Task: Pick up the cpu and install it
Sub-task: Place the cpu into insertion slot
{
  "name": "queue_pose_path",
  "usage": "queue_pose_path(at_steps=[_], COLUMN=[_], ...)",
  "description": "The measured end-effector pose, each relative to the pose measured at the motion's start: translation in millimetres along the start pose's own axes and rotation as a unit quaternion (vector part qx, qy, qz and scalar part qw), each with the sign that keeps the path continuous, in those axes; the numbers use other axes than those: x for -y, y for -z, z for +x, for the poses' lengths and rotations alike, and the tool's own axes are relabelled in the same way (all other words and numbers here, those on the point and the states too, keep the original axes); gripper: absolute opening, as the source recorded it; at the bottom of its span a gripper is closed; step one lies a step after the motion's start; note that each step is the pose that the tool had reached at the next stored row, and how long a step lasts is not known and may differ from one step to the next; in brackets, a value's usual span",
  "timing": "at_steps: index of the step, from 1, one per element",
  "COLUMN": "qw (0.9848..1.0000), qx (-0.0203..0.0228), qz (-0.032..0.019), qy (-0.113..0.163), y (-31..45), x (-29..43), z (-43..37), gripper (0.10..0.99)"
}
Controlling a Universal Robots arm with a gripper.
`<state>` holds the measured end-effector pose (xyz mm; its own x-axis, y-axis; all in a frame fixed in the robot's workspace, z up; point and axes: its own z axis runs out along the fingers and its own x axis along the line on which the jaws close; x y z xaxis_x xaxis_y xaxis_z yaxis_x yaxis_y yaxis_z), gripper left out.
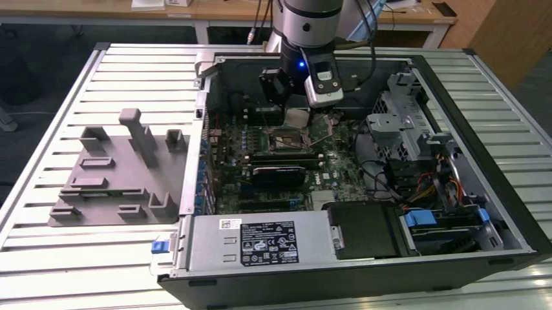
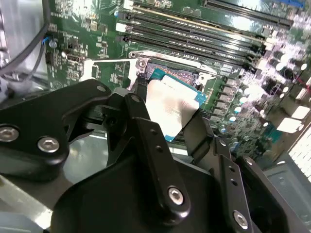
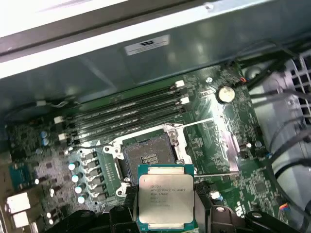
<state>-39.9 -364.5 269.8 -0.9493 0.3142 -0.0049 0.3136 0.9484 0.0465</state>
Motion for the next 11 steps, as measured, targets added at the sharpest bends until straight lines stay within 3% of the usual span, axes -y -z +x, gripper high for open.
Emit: queue_pose_path(at_steps=[6, 11], qw=[0.9987, 0.9959], qx=[0.0023, 0.0042], qz=[0.0003, 0.0005], qy=[-0.05, -0.09], y=[-0.1, -0.2], x=[0.0, 0.0], z=[0.0, 0.0], gripper=[0.541, 0.541])
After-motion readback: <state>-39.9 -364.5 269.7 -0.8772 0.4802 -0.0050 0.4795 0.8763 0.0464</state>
